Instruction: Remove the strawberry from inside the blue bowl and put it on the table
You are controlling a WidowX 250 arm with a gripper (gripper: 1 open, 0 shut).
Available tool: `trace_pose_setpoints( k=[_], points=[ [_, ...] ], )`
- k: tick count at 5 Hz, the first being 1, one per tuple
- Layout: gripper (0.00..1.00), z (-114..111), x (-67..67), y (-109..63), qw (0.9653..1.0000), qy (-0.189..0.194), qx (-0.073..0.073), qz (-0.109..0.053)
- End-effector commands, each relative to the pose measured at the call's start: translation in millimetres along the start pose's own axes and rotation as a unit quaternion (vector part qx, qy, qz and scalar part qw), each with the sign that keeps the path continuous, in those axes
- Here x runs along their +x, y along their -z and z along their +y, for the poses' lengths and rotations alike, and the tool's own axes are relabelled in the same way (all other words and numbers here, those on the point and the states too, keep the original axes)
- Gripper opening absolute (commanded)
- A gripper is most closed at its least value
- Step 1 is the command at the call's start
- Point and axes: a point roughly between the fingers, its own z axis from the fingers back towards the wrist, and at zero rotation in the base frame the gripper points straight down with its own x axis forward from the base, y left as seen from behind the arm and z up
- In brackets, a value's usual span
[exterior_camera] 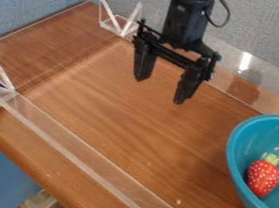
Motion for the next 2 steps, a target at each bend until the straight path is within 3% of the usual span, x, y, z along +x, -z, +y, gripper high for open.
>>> trace_pose_setpoints(
  k=[1, 2],
  points=[
    [1.0, -18, 3.2, -8.1, 0.9996, 0.018, -0.005, -0.02],
    [1.0, -55, 8.0, -10.1, 0.998, 0.052, -0.009, -0.034]
  ],
)
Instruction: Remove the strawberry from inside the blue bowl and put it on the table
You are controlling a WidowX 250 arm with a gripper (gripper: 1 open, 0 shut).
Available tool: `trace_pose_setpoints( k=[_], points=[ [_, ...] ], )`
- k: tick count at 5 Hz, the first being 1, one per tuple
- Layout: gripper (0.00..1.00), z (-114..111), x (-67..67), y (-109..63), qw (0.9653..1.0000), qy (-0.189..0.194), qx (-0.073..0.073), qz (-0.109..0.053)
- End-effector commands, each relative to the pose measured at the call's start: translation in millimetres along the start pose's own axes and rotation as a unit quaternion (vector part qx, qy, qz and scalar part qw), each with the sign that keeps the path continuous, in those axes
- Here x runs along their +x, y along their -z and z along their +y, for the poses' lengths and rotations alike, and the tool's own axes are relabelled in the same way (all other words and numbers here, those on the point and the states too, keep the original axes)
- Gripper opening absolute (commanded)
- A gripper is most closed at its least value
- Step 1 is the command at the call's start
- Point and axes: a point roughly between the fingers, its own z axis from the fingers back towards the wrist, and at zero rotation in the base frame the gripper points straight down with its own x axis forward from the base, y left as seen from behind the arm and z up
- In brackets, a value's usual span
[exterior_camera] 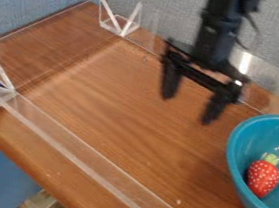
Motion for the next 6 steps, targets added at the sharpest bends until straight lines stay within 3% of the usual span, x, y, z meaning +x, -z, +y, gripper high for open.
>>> trace_pose_setpoints(
  k=[1, 2, 3, 6],
  points=[
    [1.0, -39, 18.9, -15.3, 0.9986, 0.03, 0.0, -0.044],
    [1.0, -75, 26.9, -13.4, 0.9968, 0.061, 0.007, -0.051],
    [1.0, -96, 28.3, -6.0, 0.9956, 0.079, 0.007, -0.051],
    [1.0, -100, 41.9, 30.1, 0.9968, 0.076, 0.008, -0.022]
  ],
)
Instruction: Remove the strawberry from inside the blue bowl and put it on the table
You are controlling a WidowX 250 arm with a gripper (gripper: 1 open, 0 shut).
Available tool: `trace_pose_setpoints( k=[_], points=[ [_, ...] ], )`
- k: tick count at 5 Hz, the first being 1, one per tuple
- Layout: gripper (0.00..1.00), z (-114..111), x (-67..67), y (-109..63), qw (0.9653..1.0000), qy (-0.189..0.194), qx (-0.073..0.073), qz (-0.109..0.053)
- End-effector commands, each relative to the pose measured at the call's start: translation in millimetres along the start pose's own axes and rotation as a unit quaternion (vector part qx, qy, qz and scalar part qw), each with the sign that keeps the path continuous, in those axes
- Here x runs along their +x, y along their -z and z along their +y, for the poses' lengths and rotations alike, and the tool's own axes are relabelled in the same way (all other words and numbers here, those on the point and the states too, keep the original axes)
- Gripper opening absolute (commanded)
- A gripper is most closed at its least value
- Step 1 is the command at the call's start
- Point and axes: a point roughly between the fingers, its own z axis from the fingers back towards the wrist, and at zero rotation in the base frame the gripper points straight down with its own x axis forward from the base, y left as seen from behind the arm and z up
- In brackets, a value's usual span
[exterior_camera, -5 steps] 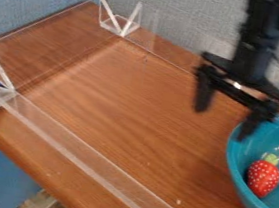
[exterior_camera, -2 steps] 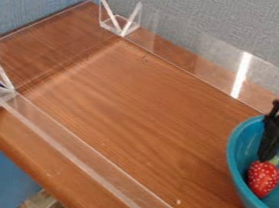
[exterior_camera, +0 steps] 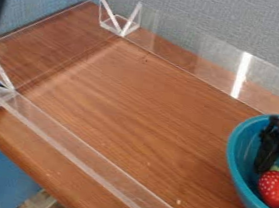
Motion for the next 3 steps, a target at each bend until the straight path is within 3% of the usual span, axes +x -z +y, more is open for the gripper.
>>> trace_pose_setpoints(
  k=[1, 2, 3],
  points=[
    [1.0, 3, 9.9, -12.4, 0.9997, -0.003, -0.006, -0.025],
    [1.0, 5, 13.2, -6.6, 0.9997, -0.004, -0.007, -0.022],
    [0.0, 7, 16.0, -2.2, 0.9998, -0.005, -0.007, -0.02]
  ],
)
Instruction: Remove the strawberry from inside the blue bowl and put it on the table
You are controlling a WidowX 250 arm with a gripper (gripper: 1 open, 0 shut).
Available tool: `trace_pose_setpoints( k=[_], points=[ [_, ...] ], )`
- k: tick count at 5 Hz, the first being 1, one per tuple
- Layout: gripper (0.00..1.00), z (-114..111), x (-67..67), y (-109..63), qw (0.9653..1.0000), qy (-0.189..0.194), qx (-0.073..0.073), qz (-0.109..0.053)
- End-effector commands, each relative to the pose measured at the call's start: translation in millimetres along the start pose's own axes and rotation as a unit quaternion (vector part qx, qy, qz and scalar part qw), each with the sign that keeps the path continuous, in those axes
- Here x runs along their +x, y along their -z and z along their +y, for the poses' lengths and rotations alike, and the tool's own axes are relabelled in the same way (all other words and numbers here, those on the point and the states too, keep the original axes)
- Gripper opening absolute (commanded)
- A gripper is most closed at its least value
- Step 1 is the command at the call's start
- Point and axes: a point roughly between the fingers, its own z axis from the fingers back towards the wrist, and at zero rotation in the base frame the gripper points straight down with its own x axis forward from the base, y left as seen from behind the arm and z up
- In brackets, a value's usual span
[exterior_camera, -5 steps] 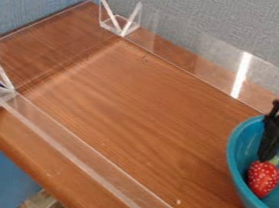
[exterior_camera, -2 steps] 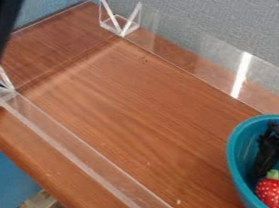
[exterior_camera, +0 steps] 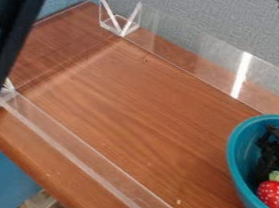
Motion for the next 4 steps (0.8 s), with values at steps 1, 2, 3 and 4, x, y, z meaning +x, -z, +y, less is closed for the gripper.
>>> trace_pose_setpoints(
  k=[1, 2, 3, 4],
  points=[
    [0.0, 4.3, 7.8, -14.3, 0.9996, -0.005, -0.005, -0.027],
    [0.0, 5.5, 6.6, -17.2, 0.9995, -0.006, -0.004, -0.032],
    [0.0, 6.3, 5.6, -18.5, 0.9994, -0.007, -0.003, -0.035],
    [0.0, 7.3, 4.4, -20.1, 0.9992, -0.009, -0.003, -0.038]
  ],
)
